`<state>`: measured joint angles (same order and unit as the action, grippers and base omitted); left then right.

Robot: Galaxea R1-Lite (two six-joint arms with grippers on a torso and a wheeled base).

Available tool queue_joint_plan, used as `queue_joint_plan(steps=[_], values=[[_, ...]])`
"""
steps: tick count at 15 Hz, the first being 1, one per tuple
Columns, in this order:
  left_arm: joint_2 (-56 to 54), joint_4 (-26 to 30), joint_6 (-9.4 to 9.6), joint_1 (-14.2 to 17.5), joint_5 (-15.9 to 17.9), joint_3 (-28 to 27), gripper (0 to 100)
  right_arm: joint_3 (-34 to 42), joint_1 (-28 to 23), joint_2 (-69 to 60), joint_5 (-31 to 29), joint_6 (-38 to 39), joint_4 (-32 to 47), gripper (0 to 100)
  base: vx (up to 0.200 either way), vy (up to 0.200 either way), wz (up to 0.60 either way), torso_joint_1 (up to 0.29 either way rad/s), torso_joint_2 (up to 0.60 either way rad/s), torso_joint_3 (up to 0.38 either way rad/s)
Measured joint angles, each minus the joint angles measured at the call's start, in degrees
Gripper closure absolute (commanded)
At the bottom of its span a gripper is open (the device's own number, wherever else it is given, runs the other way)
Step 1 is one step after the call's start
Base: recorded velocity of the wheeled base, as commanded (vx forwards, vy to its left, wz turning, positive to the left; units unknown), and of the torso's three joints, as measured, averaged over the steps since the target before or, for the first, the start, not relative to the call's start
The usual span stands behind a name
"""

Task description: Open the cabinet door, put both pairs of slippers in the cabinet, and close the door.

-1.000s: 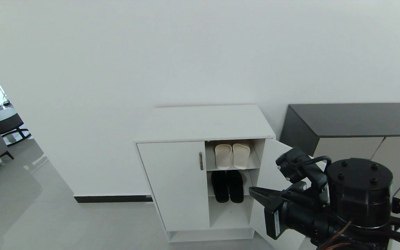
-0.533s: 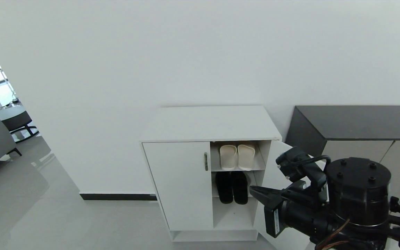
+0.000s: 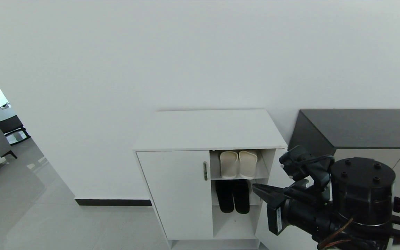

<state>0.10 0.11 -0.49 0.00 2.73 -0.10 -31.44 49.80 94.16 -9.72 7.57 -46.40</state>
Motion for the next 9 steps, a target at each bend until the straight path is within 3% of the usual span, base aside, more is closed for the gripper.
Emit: queue_joint_plan(steps=[5, 9], values=[[0.0, -0.01, -0.02, -0.02, 0.0, 0.0, 100, -0.26, -0.9, 1.45, -0.13, -0.38, -0.11, 100, -0.2, 0.0, 0.0, -0.001, 0.0, 0.004], [0.0, -0.06, -0.02, -0.02, 0.0, 0.0, 100, -0.69, -4.85, 2.21, -0.24, -1.15, 0.12, 100, 0.0, 0.0, 0.0, 0.0, 0.0, 0.0]])
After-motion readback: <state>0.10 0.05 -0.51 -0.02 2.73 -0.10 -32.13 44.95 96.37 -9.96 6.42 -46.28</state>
